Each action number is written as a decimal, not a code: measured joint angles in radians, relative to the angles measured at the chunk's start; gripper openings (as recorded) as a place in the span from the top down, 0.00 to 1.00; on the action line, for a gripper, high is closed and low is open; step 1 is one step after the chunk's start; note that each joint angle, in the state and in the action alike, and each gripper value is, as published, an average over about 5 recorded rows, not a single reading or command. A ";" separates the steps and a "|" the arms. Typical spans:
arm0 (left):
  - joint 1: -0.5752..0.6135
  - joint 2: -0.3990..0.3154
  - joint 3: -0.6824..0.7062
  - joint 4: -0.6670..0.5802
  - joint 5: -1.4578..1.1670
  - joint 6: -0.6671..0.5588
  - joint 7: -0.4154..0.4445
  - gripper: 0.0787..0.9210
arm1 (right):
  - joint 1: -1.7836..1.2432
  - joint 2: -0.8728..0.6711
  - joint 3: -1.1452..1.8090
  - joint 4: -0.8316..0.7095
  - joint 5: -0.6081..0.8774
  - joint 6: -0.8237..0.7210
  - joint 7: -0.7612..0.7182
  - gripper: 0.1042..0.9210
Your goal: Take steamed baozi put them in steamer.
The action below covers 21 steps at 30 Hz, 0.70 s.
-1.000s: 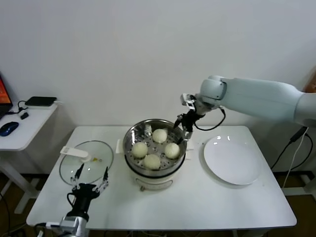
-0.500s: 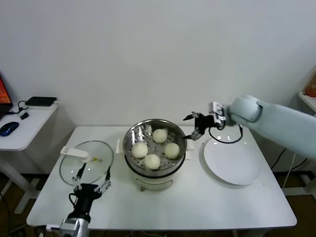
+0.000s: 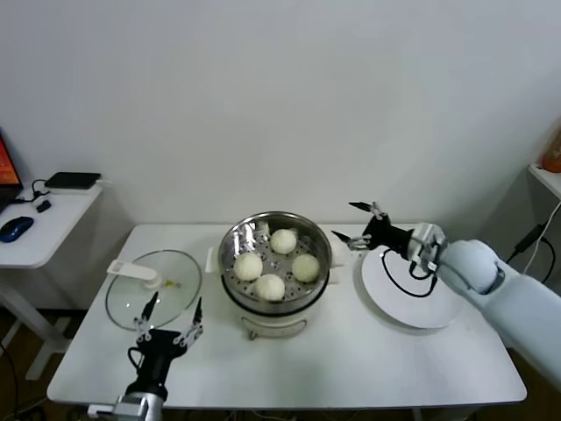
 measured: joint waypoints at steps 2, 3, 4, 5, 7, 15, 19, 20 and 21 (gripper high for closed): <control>0.002 -0.004 0.001 0.001 0.003 -0.001 -0.002 0.12 | -0.109 0.035 0.112 0.015 -0.021 0.026 0.031 0.12; 0.002 -0.005 0.001 0.002 0.004 -0.001 -0.003 0.12 | -0.161 0.055 0.165 0.022 -0.030 0.038 0.046 0.12; 0.001 -0.005 0.000 0.003 0.005 -0.001 -0.005 0.12 | -0.209 0.075 0.215 0.029 -0.038 0.051 0.059 0.12; 0.000 -0.006 0.000 0.004 0.005 0.000 -0.006 0.12 | -0.257 0.096 0.263 0.036 -0.046 0.064 0.073 0.12; -0.003 -0.005 -0.002 0.007 0.006 0.003 -0.010 0.12 | -0.347 0.139 0.349 0.050 -0.058 0.088 0.099 0.12; -0.021 0.011 -0.007 0.022 0.007 0.025 -0.040 0.12 | -0.650 0.306 0.587 0.123 -0.062 0.162 0.186 0.12; -0.028 0.014 -0.016 0.032 0.002 0.028 -0.049 0.12 | -0.767 0.380 0.651 0.156 -0.070 0.198 0.207 0.12; -0.029 0.016 -0.018 0.034 -0.001 0.028 -0.051 0.12 | -0.793 0.397 0.662 0.163 -0.073 0.207 0.211 0.12; -0.030 0.018 -0.021 0.035 -0.004 0.028 -0.052 0.12 | -0.818 0.415 0.673 0.169 -0.076 0.216 0.213 0.12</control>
